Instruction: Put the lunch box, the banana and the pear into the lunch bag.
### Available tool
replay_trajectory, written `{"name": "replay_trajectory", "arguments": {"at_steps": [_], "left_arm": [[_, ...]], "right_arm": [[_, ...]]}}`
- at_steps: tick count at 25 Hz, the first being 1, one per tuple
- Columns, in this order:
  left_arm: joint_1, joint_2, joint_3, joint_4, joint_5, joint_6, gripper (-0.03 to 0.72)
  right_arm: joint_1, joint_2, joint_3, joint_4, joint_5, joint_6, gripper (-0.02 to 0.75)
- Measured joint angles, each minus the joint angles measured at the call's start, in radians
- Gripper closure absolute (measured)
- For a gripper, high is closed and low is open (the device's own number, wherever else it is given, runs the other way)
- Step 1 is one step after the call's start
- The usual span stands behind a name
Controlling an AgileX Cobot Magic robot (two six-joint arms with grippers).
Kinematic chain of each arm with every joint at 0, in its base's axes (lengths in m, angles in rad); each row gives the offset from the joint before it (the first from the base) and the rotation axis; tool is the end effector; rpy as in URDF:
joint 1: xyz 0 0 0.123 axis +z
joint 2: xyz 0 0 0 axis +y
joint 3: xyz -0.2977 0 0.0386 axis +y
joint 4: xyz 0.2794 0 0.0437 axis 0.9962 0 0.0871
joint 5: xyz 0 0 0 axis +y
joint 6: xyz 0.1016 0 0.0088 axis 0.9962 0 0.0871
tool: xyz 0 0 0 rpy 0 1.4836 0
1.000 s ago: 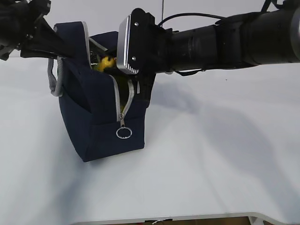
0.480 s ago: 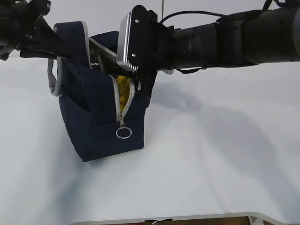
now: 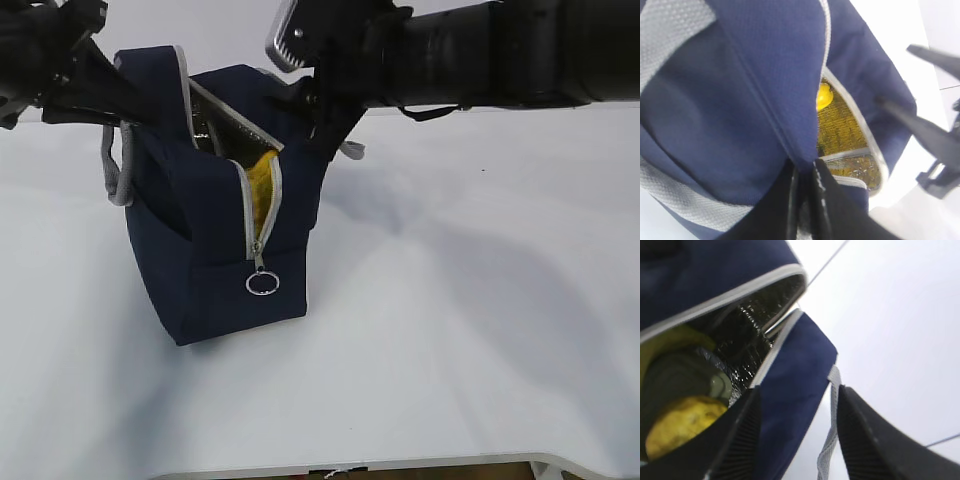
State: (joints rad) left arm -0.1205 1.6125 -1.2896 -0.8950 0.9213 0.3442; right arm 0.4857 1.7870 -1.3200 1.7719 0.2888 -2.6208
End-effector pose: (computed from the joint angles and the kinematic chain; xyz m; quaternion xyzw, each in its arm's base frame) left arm 0.3675 -0.1084 0.3078 0.0228 0.9013 -0.3679 0.2277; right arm 0.3967 0.2417 0.2879 -0.5592 0.5819 0.0103 0.5904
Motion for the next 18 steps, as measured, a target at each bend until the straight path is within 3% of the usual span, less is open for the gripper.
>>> {"name": "replay_trajectory", "arguments": {"at_steps": [10,18], "left_arm": [[0.0,0.0,0.0,0.0,0.001,0.0,0.691],[0.0,0.0,0.0,0.0,0.002,0.0,0.691]], "right_arm": [[0.0,-0.068,0.0,0.005,-0.02,0.532,0.325],[0.0,-0.093,0.0,-0.008,-0.069,0.68,0.325]]}}
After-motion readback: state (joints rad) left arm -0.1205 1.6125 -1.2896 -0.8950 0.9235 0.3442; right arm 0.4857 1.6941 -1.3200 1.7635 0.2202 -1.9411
